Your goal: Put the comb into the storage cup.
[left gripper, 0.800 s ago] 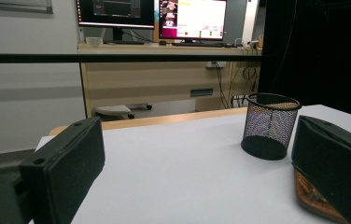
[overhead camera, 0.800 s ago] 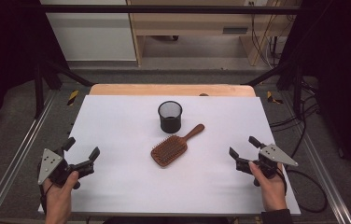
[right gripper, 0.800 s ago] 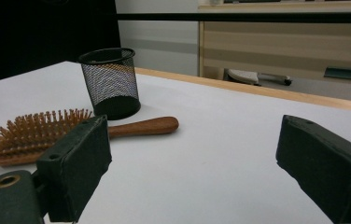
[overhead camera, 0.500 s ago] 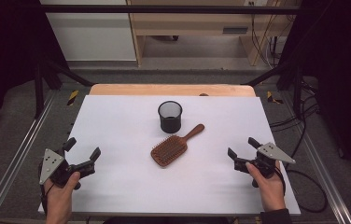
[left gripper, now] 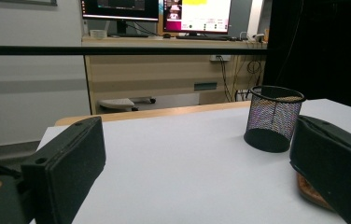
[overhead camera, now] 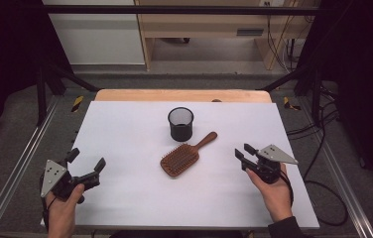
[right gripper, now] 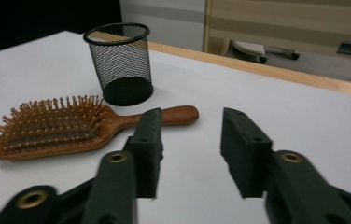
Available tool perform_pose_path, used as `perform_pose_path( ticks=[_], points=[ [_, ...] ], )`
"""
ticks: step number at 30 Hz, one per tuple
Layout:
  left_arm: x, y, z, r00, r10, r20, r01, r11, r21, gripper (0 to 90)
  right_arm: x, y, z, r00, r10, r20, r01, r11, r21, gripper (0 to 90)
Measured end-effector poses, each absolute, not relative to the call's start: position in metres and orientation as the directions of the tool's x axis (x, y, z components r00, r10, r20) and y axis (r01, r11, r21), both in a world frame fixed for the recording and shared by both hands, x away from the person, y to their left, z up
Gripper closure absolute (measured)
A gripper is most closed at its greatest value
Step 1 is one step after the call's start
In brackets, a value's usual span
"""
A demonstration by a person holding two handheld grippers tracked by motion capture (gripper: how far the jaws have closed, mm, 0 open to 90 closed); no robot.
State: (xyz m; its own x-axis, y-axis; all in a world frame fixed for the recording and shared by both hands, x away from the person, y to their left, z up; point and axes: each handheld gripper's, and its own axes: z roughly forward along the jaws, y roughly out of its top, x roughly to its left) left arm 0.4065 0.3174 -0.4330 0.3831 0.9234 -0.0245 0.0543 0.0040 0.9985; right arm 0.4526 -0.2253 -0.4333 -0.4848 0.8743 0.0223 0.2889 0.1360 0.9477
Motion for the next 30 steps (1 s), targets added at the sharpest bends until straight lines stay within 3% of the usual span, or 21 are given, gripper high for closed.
perform_pose_path(
  ticks=[1,2,10,22,30],
  points=[
    [0.407,0.317,-0.433,0.383,0.923,-0.025,0.054,0.004,0.999,3.7,0.453,-0.225,-0.433,-0.485,0.874,0.022,0.289,0.136,0.948,60.3],
    [0.407,0.318,-0.433,0.383,0.924,-0.025,0.057,0.003,0.998,3.7,0.458,-0.216,-0.425,-0.505,0.863,-0.018,0.282,0.185,0.941,67.6],
    [0.407,0.316,-0.434,0.385,0.923,-0.021,0.06,-0.003,0.998,3.8,0.498,-0.184,-0.4,-0.54,0.839,-0.07,0.312,0.276,0.909,89.0],
    [0.408,0.318,-0.433,0.382,0.924,-0.021,0.06,-0.002,0.998,3.9,0.552,-0.149,-0.4,-0.559,0.828,-0.047,0.395,0.316,0.863,90.0],
    [0.409,0.318,-0.433,0.38,0.925,-0.02,0.062,-0.004,0.998,3.8,0.569,-0.134,-0.401,-0.564,0.824,-0.052,0.414,0.336,0.846,90.0]
  ],
)
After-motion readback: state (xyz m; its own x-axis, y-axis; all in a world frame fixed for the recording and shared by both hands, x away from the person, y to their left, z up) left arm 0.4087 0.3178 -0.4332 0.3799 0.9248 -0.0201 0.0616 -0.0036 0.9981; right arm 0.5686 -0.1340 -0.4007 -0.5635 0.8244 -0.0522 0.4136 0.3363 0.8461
